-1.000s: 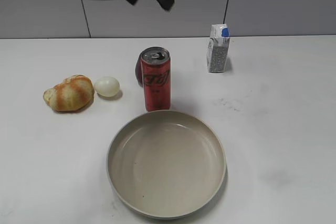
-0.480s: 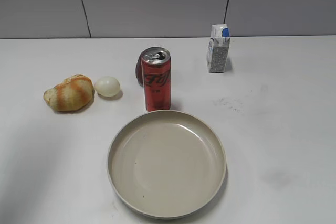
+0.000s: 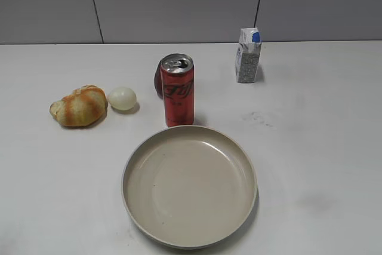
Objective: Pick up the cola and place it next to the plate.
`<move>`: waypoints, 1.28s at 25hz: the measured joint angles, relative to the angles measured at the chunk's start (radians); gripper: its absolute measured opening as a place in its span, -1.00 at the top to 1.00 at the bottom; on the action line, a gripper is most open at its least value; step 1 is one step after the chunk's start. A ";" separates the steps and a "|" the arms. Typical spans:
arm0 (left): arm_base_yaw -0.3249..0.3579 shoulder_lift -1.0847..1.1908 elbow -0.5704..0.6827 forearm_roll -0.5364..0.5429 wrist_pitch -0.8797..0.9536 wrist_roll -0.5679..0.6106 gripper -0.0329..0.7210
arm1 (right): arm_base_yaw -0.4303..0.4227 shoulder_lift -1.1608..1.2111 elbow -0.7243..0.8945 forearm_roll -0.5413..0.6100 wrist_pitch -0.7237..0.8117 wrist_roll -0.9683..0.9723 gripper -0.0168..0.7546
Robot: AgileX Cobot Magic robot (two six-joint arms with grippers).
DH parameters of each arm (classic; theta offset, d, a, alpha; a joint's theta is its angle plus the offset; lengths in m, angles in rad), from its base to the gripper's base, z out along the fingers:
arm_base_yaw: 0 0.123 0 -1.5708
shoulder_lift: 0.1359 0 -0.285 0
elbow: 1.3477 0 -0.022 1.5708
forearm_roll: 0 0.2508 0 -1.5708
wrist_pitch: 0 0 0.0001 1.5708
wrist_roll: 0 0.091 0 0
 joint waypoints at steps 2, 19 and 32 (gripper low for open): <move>0.001 -0.098 0.053 0.000 -0.034 0.000 -0.62 | 0.000 0.000 0.000 0.000 0.000 0.000 -0.43; 0.001 -0.240 0.157 -0.006 -0.037 0.000 -0.57 | 0.000 0.000 0.000 0.000 0.000 0.000 -0.43; 0.001 -0.479 0.157 -0.007 -0.036 0.000 -0.50 | 0.000 0.000 0.000 0.001 0.000 0.000 -0.43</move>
